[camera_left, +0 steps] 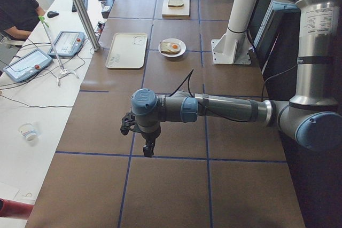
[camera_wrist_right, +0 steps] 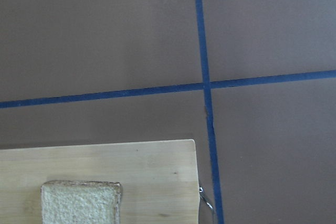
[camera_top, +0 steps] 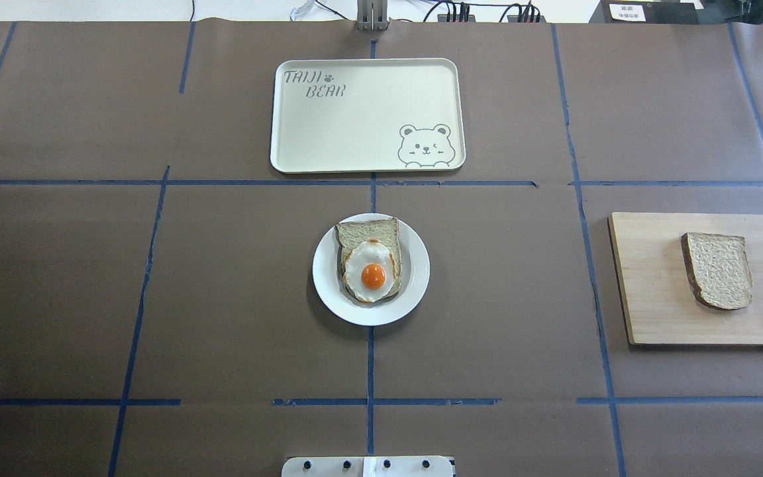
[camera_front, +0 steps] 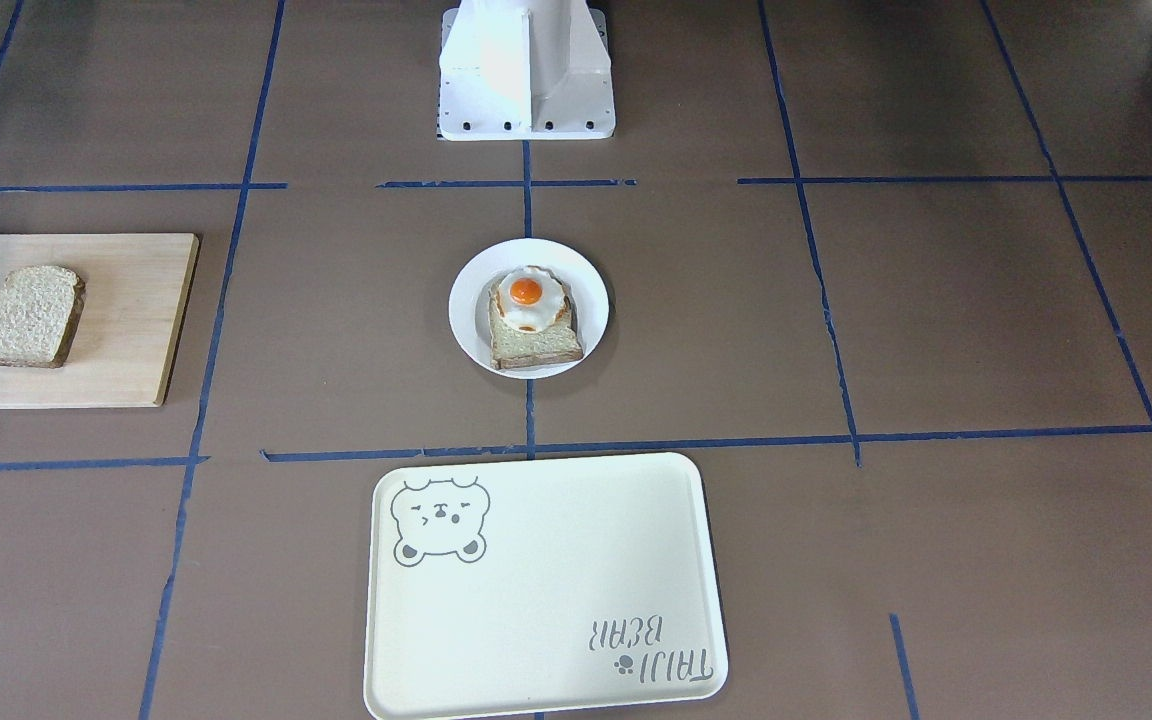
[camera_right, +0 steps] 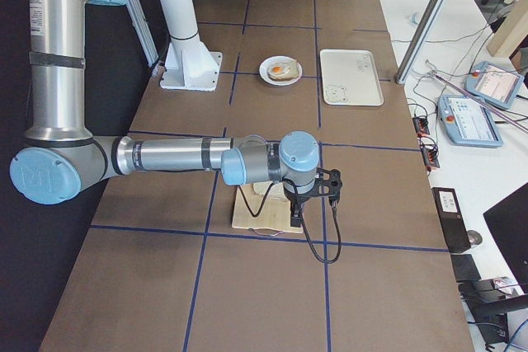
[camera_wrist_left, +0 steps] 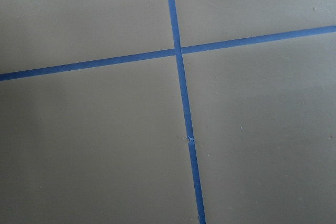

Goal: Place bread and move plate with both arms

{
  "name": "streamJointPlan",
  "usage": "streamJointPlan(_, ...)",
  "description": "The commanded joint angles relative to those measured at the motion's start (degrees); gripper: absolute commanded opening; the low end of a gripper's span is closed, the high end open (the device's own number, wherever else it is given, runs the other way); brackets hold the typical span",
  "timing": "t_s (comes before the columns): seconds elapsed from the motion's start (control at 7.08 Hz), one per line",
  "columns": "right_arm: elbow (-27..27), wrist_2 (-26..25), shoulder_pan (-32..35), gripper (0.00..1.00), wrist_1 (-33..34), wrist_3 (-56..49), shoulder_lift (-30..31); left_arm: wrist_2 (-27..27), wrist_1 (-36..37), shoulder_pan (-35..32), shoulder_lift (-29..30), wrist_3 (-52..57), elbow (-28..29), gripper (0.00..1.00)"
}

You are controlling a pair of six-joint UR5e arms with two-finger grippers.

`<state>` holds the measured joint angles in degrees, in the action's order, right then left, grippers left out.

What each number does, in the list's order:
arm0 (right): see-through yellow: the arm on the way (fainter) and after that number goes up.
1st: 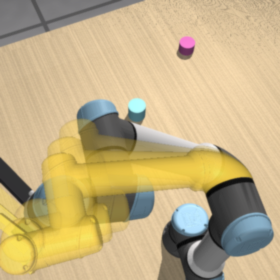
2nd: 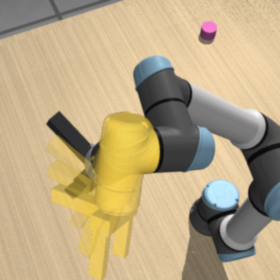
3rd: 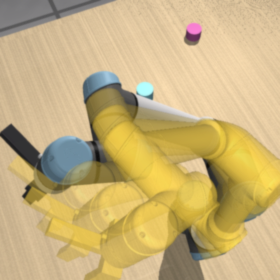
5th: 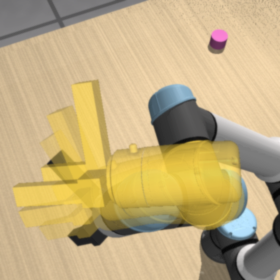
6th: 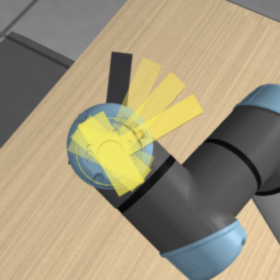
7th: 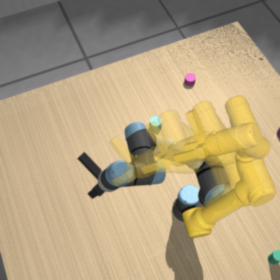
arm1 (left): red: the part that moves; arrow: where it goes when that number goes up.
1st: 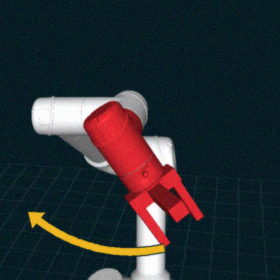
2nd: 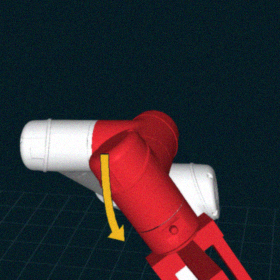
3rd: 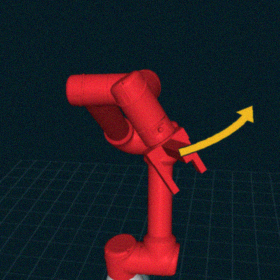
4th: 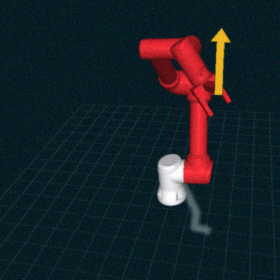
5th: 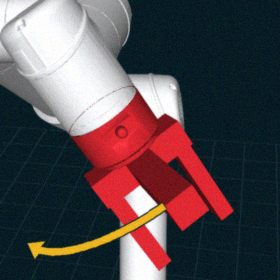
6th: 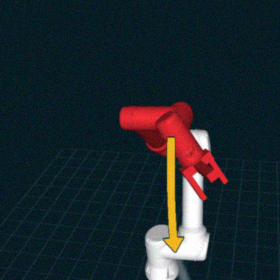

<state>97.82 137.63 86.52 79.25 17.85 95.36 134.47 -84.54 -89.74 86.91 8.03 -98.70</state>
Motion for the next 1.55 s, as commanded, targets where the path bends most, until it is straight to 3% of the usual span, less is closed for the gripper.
streamJointPlan(0.0, -0.2, -0.8, -9.5, 0.99, -17.6, 21.0, 3.7, 0.0, 0.0, 0.0, 0.0, 0.0, -0.4, 1.0)
streamJointPlan(0.14, -0.2, -4.9, -14.7, 0.99, -25.5, 28.0, 5.9, 0.1, 0.0, 0.0, 0.0, 0.0, -0.5, 1.0)
streamJointPlan(0.28, -1.0, -5.9, -17.5, 0.99, -27.1, 29.6, 6.8, 0.1, 0.0, 0.0, 0.0, -0.1, -0.5, 1.0)
streamJointPlan(0.71, -2.7, -7.8, -24.5, 1.0, -27.2, 32.1, 6.8, 0.0, 0.0, 0.0, 0.0, 0.0, -0.3, 1.0)
streamJointPlan(1.41, -5.7, -8.3, -26.8, 1.0, -27.2, 32.1, 4.2, 0.0, 0.2, -0.1, -0.2, -0.1, -1.3, 1.0)
